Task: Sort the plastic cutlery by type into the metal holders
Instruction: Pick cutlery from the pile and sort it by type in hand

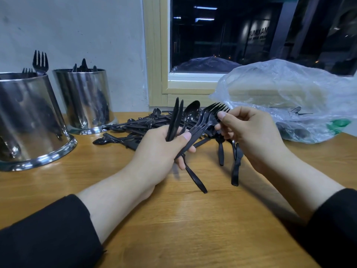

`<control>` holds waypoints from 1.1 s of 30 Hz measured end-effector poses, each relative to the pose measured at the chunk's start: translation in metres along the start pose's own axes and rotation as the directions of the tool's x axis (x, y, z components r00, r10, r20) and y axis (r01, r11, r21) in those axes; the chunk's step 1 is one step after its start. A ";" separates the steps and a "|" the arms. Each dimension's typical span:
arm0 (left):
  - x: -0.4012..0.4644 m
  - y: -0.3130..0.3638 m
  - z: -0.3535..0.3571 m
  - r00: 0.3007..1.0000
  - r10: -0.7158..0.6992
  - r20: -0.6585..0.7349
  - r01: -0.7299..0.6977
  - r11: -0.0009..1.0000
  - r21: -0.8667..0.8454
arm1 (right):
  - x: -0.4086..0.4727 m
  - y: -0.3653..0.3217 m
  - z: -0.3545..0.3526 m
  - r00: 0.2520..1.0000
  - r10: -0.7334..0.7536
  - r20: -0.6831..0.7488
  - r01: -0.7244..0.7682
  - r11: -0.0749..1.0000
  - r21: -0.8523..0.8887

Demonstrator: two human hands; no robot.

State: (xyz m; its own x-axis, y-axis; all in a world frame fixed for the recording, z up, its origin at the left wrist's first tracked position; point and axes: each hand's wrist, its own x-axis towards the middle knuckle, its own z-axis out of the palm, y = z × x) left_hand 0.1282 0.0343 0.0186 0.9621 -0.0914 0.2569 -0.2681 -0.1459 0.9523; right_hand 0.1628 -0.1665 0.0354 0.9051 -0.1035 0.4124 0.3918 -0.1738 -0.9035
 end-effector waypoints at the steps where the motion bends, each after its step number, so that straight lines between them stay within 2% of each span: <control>1: 0.000 0.000 0.000 1.000 0.008 0.015 -0.009 1.000 0.015 | 0.000 0.001 0.000 1.000 0.001 -0.004 -0.001 1.000 0.002; 4: -0.002 0.000 0.002 0.997 0.022 0.069 -0.024 0.999 0.042 | 0.000 0.001 0.002 1.000 0.000 0.000 0.000 1.000 -0.013; 7: -0.001 -0.002 0.003 1.000 0.004 0.014 -0.004 1.000 0.013 | 0.000 -0.001 -0.003 1.000 -0.008 -0.022 0.007 0.999 -0.046; 9: 0.002 -0.003 0.001 0.999 -0.004 -0.040 0.004 1.000 0.007 | 0.004 0.001 -0.010 0.999 -0.043 -0.024 0.034 0.955 -0.294; 12: 0.004 -0.005 -0.002 0.995 -0.022 -0.092 0.021 1.000 -0.010 | 0.007 0.008 -0.015 0.989 0.033 0.146 0.085 0.685 -0.724; 14: 0.005 -0.006 -0.002 0.994 -0.028 -0.106 0.026 0.999 -0.019 | 0.006 0.014 -0.010 0.945 0.164 0.284 0.169 0.501 -0.849; 17: 0.005 -0.006 -0.001 0.995 -0.022 -0.097 0.022 1.000 -0.008 | 0.002 0.018 -0.002 0.914 0.240 0.326 0.226 0.366 -0.903; 20: 0.005 -0.007 -0.001 0.995 -0.015 -0.098 0.017 1.000 0.014 | 0.001 0.016 -0.002 0.914 0.230 0.335 0.248 0.336 -0.909; 23: 0.005 -0.007 -0.003 0.993 -0.028 -0.116 0.028 1.000 0.000 | -0.001 0.010 -0.005 0.909 0.234 0.343 0.225 0.417 -0.881; 26: 0.006 -0.007 -0.004 0.992 -0.033 -0.125 0.031 0.999 -0.016 | -0.001 0.006 -0.007 0.944 0.137 0.299 0.197 0.491 -0.848; 28: 0.007 -0.007 -0.004 0.992 -0.030 -0.123 0.029 0.999 -0.014 | 0.002 0.010 -0.007 0.957 0.123 0.262 0.184 0.442 -0.878; 31: 0.007 -0.008 -0.003 0.992 -0.027 -0.121 0.027 1.000 -0.004 | 0.003 0.016 -0.002 0.947 0.220 0.233 0.154 0.324 -0.933; 33: 0.007 -0.009 -0.003 0.992 -0.028 -0.121 0.028 1.000 -0.002 | 0.003 0.019 0.000 0.940 0.250 0.233 0.153 0.302 -0.941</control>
State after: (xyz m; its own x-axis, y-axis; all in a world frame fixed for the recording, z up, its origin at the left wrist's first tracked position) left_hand 0.1379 0.0384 0.0123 0.9683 0.0328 0.2478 -0.2406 -0.1465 0.9595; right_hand 0.1732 -0.1697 0.0196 0.9871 0.0871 0.1344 0.1009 -0.9899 -0.0998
